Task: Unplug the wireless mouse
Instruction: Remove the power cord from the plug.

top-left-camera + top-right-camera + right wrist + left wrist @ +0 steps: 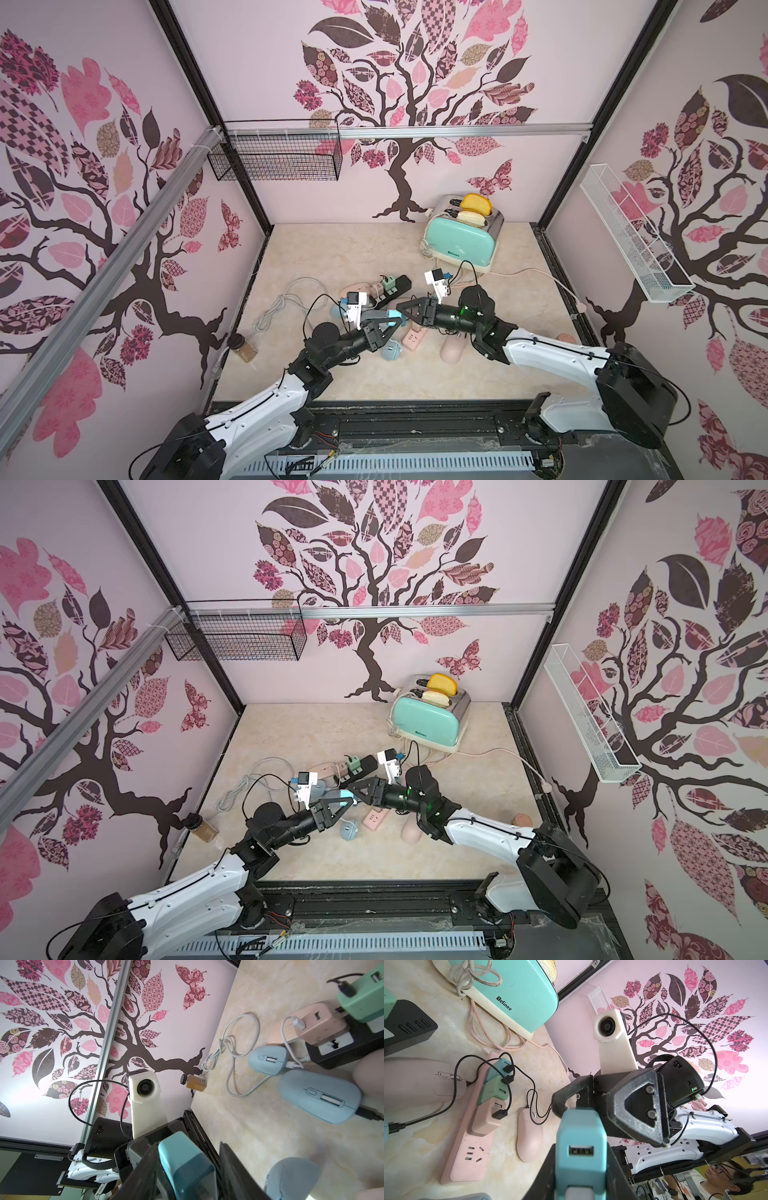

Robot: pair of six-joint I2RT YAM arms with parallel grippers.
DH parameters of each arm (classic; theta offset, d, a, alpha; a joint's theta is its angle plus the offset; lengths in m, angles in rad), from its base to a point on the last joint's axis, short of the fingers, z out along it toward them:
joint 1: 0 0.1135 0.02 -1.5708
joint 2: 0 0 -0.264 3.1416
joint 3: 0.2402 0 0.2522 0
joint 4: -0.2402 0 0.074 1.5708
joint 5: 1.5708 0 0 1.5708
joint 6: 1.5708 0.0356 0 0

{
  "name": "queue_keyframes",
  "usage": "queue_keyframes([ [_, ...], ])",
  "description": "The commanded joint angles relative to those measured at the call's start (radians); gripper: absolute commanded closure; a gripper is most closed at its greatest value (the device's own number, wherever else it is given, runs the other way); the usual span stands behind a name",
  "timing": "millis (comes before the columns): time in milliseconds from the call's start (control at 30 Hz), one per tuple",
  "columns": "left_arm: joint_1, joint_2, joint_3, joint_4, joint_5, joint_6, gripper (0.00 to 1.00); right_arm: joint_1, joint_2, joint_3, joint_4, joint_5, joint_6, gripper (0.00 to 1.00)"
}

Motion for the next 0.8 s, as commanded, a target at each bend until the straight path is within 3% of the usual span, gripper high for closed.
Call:
queue_keyframes([
  [0,0.003,-0.013,-0.004,0.061,-0.009,-0.022,1.00,0.002,-0.020,-0.013,0.067,-0.024,0.031,0.53],
  [67,0.003,-0.004,-0.002,0.074,-0.010,-0.029,1.00,0.002,-0.020,-0.026,0.091,-0.027,0.051,0.58],
  [200,0.003,0.010,0.003,0.081,-0.009,-0.033,1.00,0.004,-0.010,-0.044,0.134,-0.039,0.081,0.56],
  [367,0.003,0.030,0.004,0.075,0.004,-0.037,1.00,0.003,-0.010,-0.047,0.141,-0.037,0.088,0.61],
  [400,0.003,0.031,0.004,0.070,0.005,-0.038,0.97,0.003,-0.012,-0.047,0.136,-0.035,0.086,0.64],
  [567,0.003,-0.003,0.002,0.006,-0.004,-0.029,0.62,0.003,-0.014,-0.042,0.114,-0.020,0.076,0.72],
  [767,0.005,-0.102,-0.015,-0.116,-0.036,-0.022,0.56,0.002,-0.034,-0.039,0.072,0.000,0.058,0.77],
])
